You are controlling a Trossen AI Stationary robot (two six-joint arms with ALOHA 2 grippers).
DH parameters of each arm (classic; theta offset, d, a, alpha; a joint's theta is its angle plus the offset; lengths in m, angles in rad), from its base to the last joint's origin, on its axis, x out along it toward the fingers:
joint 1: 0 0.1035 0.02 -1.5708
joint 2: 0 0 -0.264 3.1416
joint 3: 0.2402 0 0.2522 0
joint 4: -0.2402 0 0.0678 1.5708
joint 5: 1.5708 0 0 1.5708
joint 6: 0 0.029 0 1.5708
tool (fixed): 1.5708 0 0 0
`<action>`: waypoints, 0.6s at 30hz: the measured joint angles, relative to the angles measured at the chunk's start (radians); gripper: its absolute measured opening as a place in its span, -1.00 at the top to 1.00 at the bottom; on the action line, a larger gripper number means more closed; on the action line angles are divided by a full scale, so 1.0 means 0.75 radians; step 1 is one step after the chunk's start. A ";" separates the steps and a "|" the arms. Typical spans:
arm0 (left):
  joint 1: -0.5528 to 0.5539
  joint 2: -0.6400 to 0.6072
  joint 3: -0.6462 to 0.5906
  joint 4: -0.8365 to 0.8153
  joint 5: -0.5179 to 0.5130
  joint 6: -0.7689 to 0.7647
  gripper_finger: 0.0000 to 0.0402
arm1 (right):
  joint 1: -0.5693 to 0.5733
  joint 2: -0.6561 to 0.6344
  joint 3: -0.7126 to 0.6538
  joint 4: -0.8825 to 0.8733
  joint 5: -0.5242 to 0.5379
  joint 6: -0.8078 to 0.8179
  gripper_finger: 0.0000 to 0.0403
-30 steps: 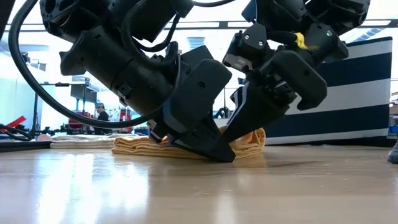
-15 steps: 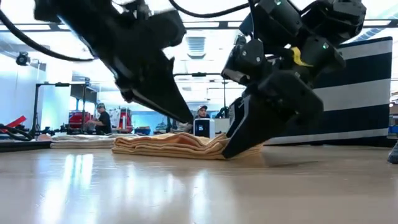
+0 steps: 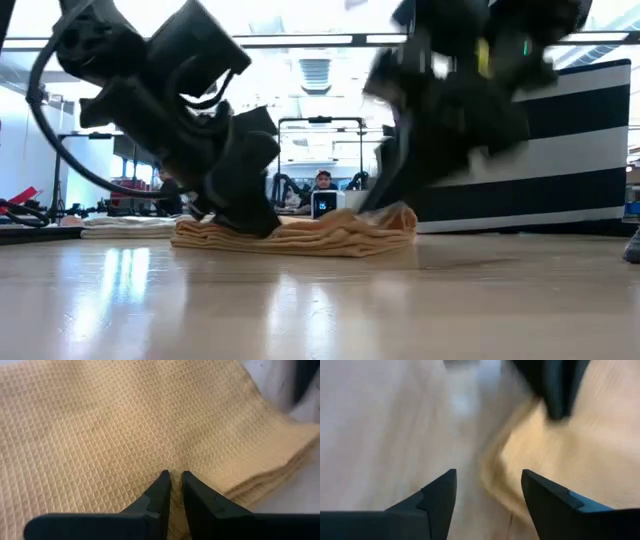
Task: Fold towel
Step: Fold the yellow towel
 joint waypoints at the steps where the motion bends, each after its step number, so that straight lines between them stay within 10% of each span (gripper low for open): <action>1: -0.003 -0.002 -0.008 0.000 0.002 -0.004 0.79 | -0.007 -0.056 -0.005 -0.007 0.017 -0.018 -0.10; 7: -0.003 -0.005 -0.011 0.022 0.017 0.074 0.74 | -0.152 -0.179 -0.105 0.044 0.220 -0.070 -0.12; 18: 0.001 -0.010 -0.018 0.030 0.032 0.099 0.67 | -0.215 0.190 -0.175 0.268 0.221 0.058 -0.03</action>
